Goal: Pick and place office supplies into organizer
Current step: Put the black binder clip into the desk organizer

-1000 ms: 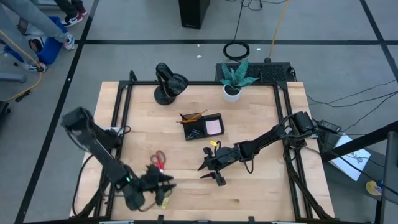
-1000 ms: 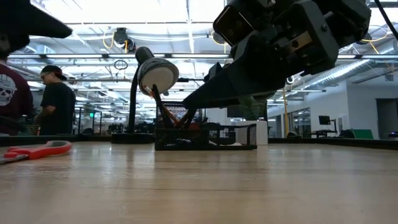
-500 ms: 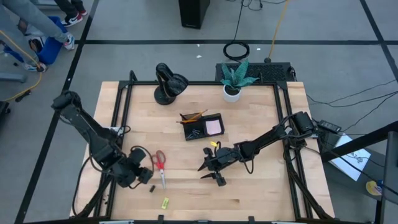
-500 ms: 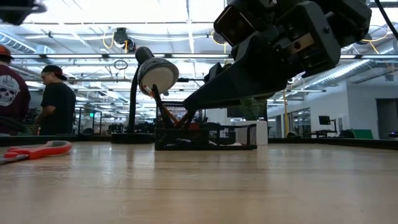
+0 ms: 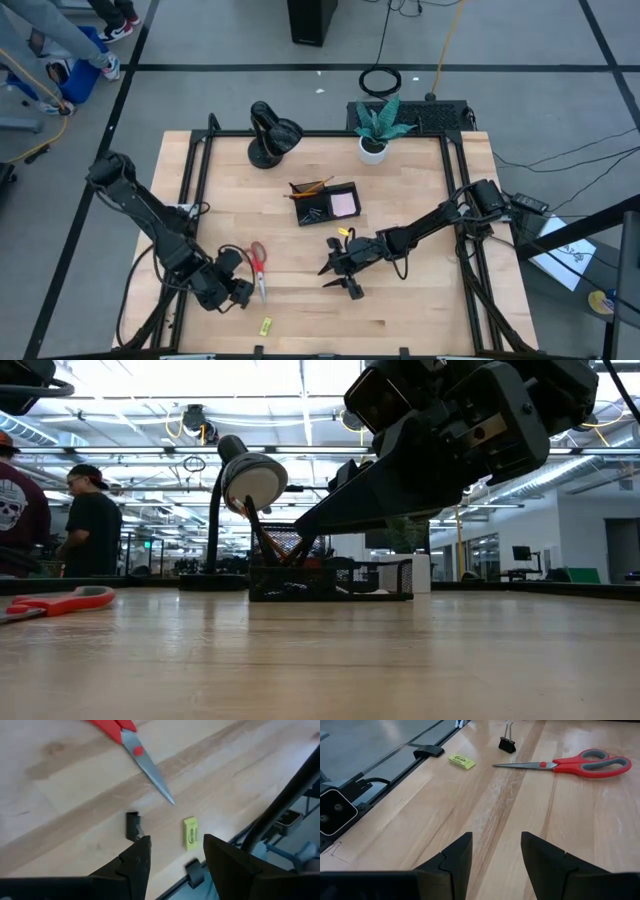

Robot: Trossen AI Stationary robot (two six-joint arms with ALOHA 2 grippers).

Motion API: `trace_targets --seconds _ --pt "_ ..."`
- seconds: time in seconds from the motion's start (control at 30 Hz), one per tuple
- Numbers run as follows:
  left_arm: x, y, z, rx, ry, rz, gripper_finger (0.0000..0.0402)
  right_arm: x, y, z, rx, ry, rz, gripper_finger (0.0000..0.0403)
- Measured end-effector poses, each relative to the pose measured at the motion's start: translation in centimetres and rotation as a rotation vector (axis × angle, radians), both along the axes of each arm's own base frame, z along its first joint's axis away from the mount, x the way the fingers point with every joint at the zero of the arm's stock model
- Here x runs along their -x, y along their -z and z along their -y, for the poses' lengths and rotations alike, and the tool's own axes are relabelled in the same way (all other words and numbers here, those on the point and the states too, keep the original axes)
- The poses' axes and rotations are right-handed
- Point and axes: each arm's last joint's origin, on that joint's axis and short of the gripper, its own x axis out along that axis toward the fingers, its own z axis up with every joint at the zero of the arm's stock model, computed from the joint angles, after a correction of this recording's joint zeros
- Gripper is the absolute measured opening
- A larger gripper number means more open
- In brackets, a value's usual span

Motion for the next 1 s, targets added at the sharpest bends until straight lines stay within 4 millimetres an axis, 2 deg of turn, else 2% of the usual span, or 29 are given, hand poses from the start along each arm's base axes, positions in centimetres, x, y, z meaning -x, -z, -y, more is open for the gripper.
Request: trace_targets --seconds 0.27,0.67,1.0 --pt "-0.2 1.8 1.0 0.019 0.036 -0.125 0.0186 0.0 0.0 0.0 -0.003 0.002 -0.002 0.016" --pt "-0.5 3.6 2.1 0.005 0.054 -0.185 0.0186 0.0 0.0 0.0 -0.006 0.004 -0.003 0.016" --pt "-0.5 3.6 2.0 -0.017 0.053 -0.167 0.0186 0.0 0.0 0.0 -0.006 0.005 -0.003 0.016"
